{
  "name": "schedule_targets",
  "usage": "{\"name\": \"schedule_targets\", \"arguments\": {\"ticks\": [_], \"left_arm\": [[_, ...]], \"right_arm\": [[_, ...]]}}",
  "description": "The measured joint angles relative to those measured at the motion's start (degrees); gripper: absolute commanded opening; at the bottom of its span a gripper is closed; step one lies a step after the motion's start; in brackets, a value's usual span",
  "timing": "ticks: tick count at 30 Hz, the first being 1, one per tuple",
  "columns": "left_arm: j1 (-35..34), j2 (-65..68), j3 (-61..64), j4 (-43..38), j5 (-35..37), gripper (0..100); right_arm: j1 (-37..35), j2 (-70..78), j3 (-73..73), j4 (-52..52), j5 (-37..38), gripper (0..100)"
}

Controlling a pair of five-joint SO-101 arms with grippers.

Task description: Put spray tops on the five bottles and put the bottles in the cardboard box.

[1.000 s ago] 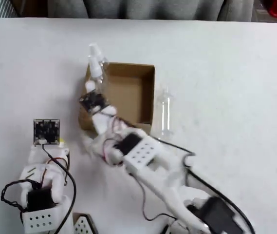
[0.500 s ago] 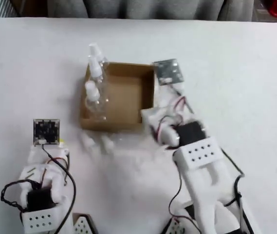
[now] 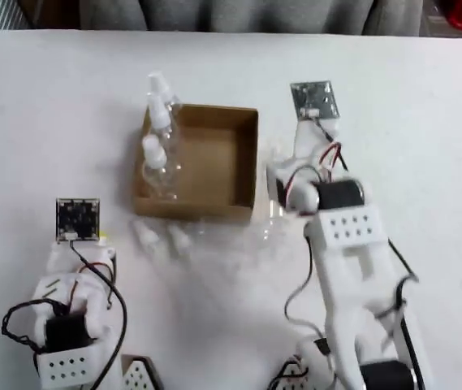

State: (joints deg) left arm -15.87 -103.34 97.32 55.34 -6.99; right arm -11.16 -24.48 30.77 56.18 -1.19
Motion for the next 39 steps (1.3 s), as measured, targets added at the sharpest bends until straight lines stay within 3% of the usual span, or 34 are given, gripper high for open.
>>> {"name": "schedule_targets", "arguments": {"ticks": [5, 18, 25, 30, 39], "left_arm": [[0.0, 0.0, 0.0, 0.0, 0.0, 2], [0.0, 0.0, 0.0, 0.0, 0.0, 2], [0.0, 0.0, 0.0, 0.0, 0.0, 2], [0.0, 0.0, 0.0, 0.0, 0.0, 2], [0.0, 0.0, 0.0, 0.0, 0.0, 2]], "right_arm": [[0.0, 12.0, -7.8, 1.8, 0.0, 16.3], [0.0, 35.6, -22.9, 3.7, 0.0, 17.0], [-1.8, 38.3, -24.5, 3.7, 0.0, 17.8], [-1.7, 38.5, -24.6, 3.7, 0.0, 28.8], [-1.6, 44.5, -26.9, 6.0, 0.0, 27.9]]}}
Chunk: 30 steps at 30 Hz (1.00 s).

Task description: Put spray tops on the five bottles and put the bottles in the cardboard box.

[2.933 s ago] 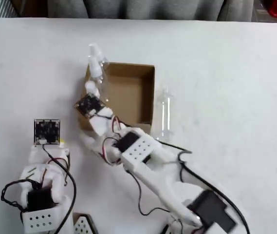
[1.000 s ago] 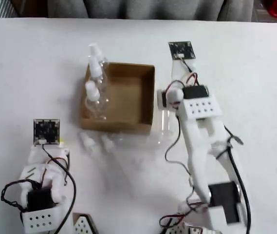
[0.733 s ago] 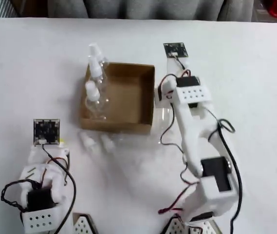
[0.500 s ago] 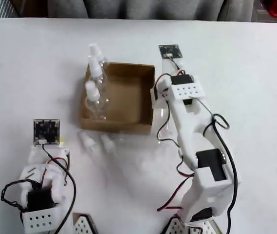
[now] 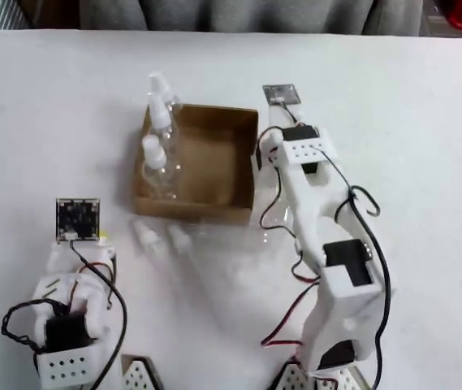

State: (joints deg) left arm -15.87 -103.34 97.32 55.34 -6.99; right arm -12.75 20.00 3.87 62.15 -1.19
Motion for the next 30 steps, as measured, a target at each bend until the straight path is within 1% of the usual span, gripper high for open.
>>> {"name": "schedule_targets", "arguments": {"ticks": [2, 6, 8, 11, 13, 18, 21, 27, 30], "left_arm": [[0.0, 0.0, 0.0, 0.0, 0.0, 2], [0.0, 0.0, 0.0, 0.0, 0.0, 2], [0.0, 0.0, 0.0, 0.0, 0.0, 2], [0.0, 0.0, 0.0, 0.0, 0.0, 2], [0.0, 0.0, 0.0, 0.0, 0.0, 2], [0.0, 0.0, 0.0, 0.0, 0.0, 2], [0.0, 0.0, 0.0, 0.0, 0.0, 2], [0.0, 0.0, 0.0, 0.0, 0.0, 2], [0.0, 0.0, 0.0, 0.0, 0.0, 2]], "right_arm": [[0.1, 1.3, -1.2, 0.4, 0.0, 24.3], [1.1, 1.9, -1.9, 0.7, 0.1, 6.7], [2.4, 1.9, -2.5, 1.8, 0.1, 1.5], [5.2, 1.9, -4.1, 4.5, 0.7, 2.9], [7.5, 1.1, -5.4, 7.1, 3.9, 3.1], [12.5, -3.2, -8.4, 14.7, 14.4, 3.2], [16.3, -5.9, -8.4, 17.5, 19.8, 3.1], [25.1, -10.2, -8.4, 22.2, 25.8, 3.1], [28.0, -10.7, -8.4, 25.7, 28.6, 3.1]]}}
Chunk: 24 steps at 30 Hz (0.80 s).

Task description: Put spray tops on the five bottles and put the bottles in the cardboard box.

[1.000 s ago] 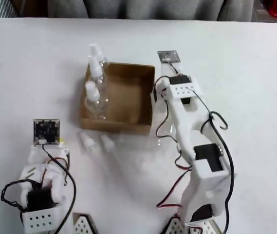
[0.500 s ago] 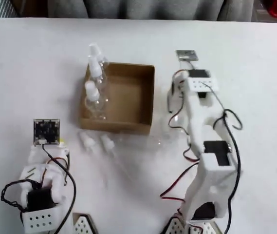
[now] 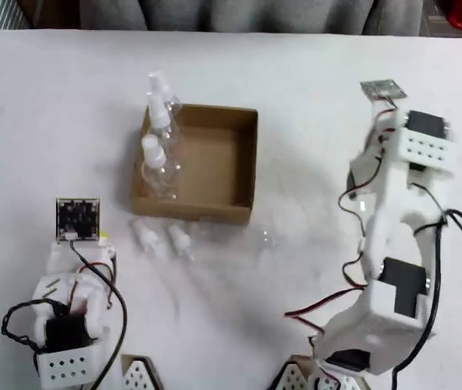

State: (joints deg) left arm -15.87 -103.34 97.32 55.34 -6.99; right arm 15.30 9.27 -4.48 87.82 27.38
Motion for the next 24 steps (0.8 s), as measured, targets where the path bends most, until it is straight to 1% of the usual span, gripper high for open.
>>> {"name": "schedule_targets", "arguments": {"ticks": [4, 7, 10, 16, 21, 22, 24], "left_arm": [[0.0, 0.0, 0.0, 0.0, 0.0, 2], [0.0, 0.0, 0.0, 0.0, 0.0, 2], [0.0, 0.0, 0.0, 0.0, 0.0, 2], [0.0, 0.0, 0.0, 0.0, 0.0, 2], [0.0, 0.0, 0.0, 0.0, 0.0, 2], [0.0, 0.0, 0.0, 0.0, 0.0, 2], [0.0, 0.0, 0.0, 0.0, 0.0, 2]], "right_arm": [[3.8, -0.5, 1.1, 2.5, 2.4, 3.1], [5.6, -0.9, 5.2, 2.7, 4.2, 3.1], [7.0, -0.9, 9.6, -0.1, 5.7, 3.0], [10.8, -1.0, 16.4, -4.8, 6.2, 3.0], [12.2, -3.4, 20.8, -7.0, 9.1, 3.9], [12.6, -4.9, 22.2, -8.5, 9.3, 5.7], [13.1, -8.2, 25.1, -12.6, 9.6, 12.9]]}}
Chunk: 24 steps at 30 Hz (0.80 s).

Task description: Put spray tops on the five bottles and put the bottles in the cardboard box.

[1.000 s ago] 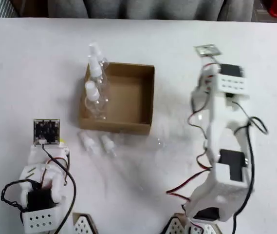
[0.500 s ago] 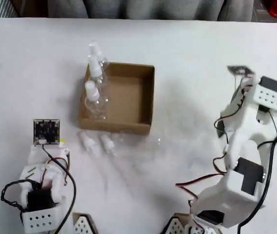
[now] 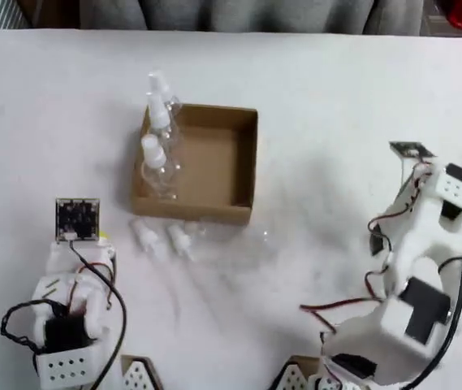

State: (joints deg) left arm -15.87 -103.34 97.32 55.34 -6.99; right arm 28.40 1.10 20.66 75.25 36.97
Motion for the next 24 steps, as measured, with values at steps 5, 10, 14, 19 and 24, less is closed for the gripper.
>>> {"name": "schedule_targets", "arguments": {"ticks": [5, 10, 14, 19, 24], "left_arm": [[0.0, 0.0, 0.0, 0.0, 0.0, 2], [0.0, 0.0, 0.0, 0.0, 0.0, 2], [0.0, 0.0, 0.0, 0.0, 0.0, 2], [0.0, 0.0, 0.0, 0.0, 0.0, 2], [0.0, 0.0, 0.0, 0.0, 0.0, 2]], "right_arm": [[0.1, -7.6, 9.6, -8.6, 0.0, 23.7], [0.4, -9.1, 13.2, -14.1, 0.0, 23.7], [0.2, -9.1, 13.2, -14.5, 0.0, 23.7], [0.6, -9.1, 12.0, -12.3, 0.0, 22.2], [0.5, -9.1, 8.0, -7.0, 0.0, 16.7]]}}
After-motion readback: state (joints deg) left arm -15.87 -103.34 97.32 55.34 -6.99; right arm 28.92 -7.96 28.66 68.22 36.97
